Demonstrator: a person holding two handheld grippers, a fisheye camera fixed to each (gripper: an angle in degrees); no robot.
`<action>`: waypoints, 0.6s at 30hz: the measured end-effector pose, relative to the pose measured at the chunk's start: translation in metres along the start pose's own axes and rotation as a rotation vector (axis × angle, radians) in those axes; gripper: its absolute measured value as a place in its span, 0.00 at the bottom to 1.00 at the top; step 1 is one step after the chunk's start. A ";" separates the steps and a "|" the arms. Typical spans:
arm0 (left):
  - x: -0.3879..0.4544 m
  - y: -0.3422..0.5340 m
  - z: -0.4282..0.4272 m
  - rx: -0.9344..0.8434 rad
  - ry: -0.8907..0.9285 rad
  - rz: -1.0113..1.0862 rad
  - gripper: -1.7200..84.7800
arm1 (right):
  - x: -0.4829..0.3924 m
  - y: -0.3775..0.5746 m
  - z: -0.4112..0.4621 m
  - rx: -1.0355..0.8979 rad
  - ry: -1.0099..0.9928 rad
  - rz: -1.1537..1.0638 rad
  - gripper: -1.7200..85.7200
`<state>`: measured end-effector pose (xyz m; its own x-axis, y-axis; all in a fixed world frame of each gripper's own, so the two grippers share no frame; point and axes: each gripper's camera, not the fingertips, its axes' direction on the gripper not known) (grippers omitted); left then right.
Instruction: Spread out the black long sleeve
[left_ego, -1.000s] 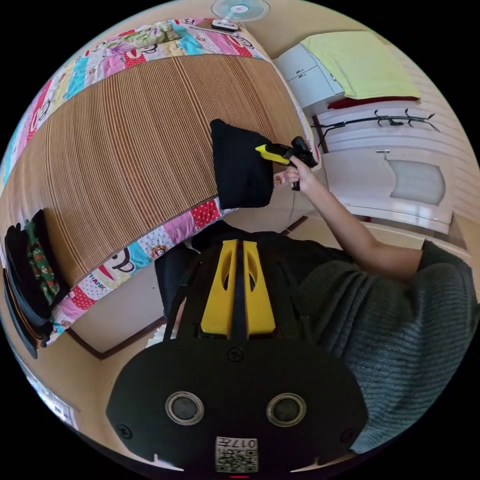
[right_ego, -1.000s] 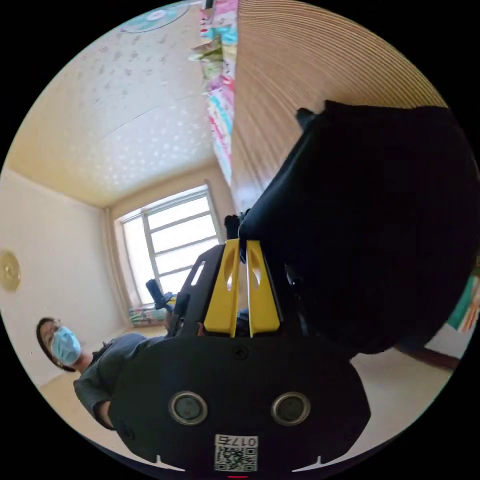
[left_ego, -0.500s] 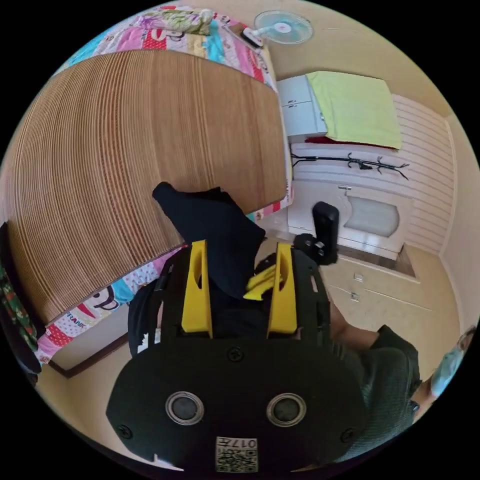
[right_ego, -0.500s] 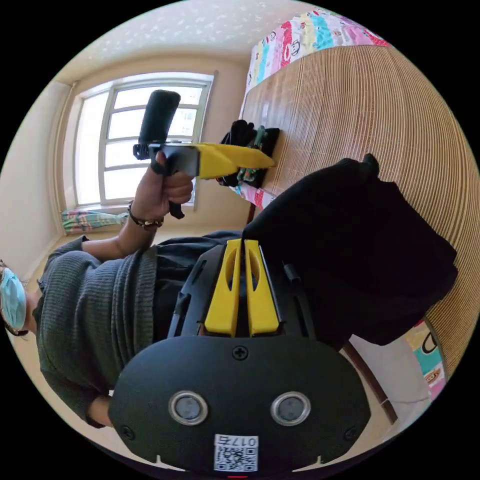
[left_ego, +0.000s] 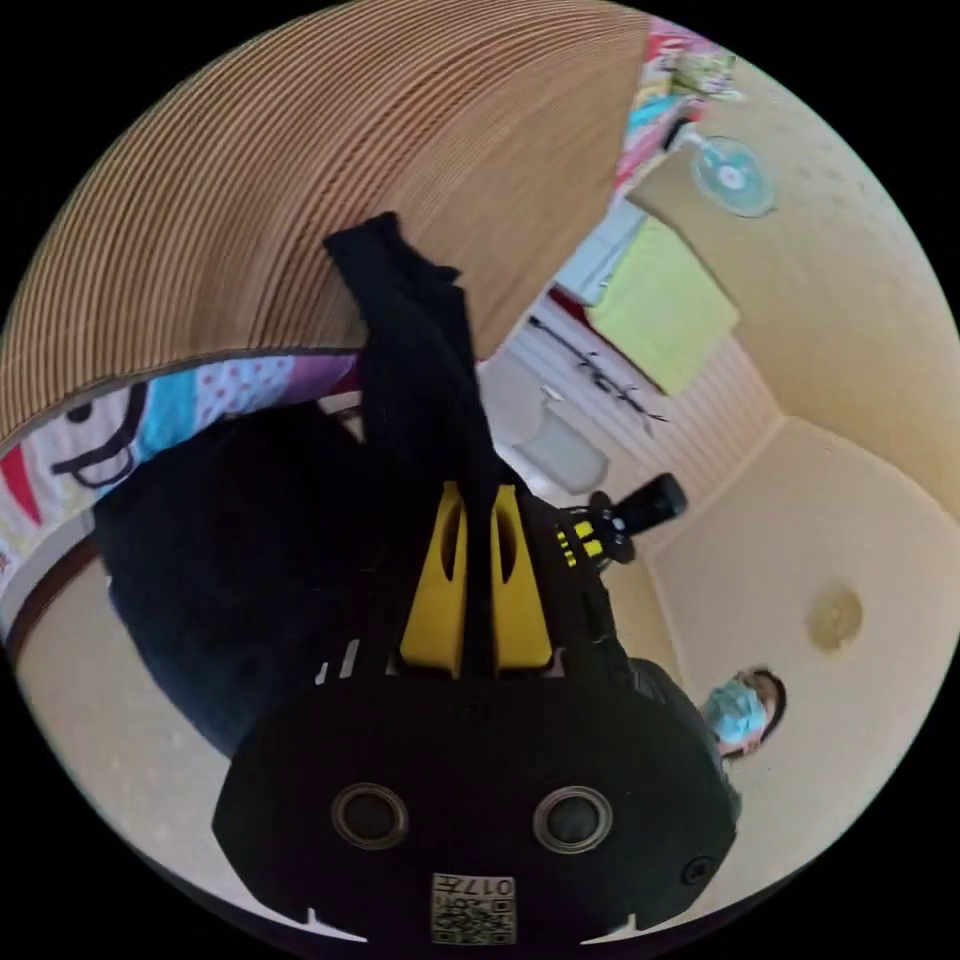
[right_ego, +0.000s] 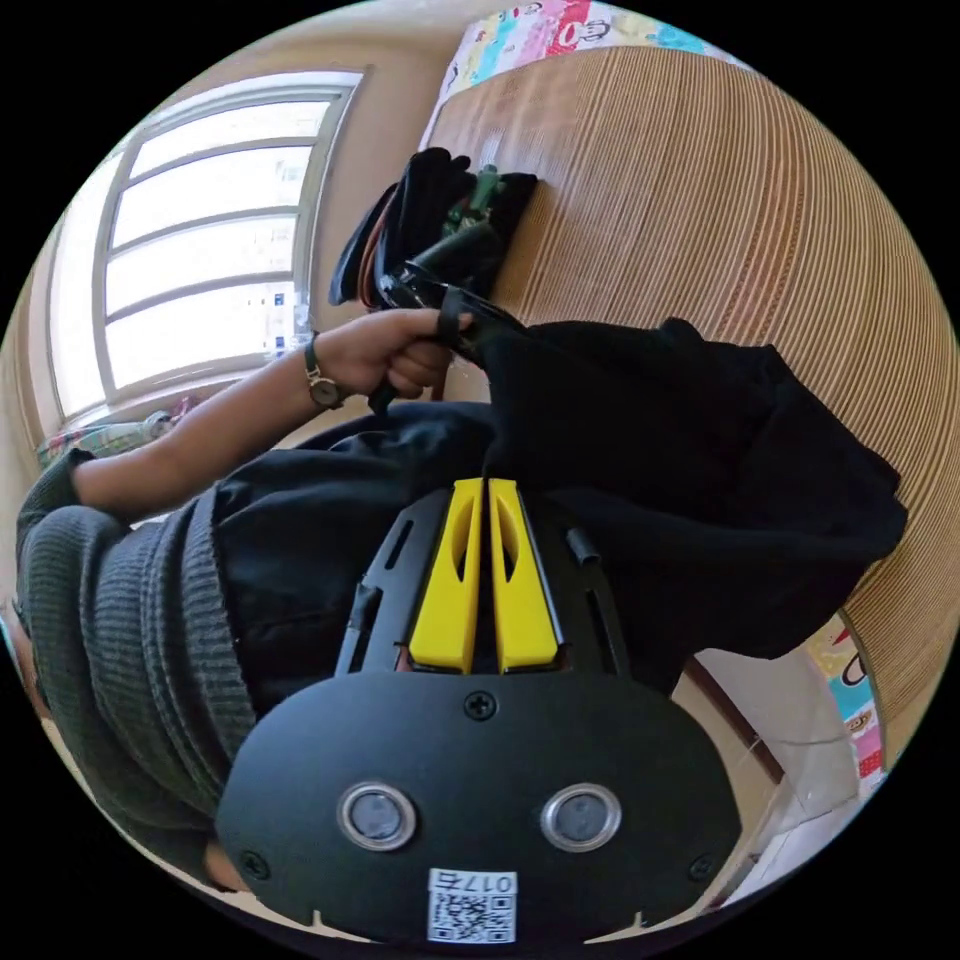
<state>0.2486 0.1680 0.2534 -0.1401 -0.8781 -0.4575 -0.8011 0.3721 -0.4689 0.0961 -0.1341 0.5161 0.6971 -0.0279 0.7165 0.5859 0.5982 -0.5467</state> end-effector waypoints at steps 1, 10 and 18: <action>0.009 0.006 -0.010 0.013 0.090 0.138 0.06 | -0.004 0.012 -0.016 0.075 -0.073 -0.037 0.03; 0.178 0.105 -0.040 -0.233 0.613 1.293 0.06 | -0.068 0.086 -0.127 0.441 -0.787 -0.739 0.03; 0.267 0.328 -0.102 -0.582 0.497 2.033 0.06 | -0.088 0.157 -0.176 0.512 -0.403 -0.758 0.04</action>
<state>-0.1108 0.0249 0.0550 -0.8159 0.4748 0.3299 0.5758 0.6164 0.5371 0.1995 -0.1784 0.2909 -0.0348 -0.3279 0.9441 0.5029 0.8106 0.3000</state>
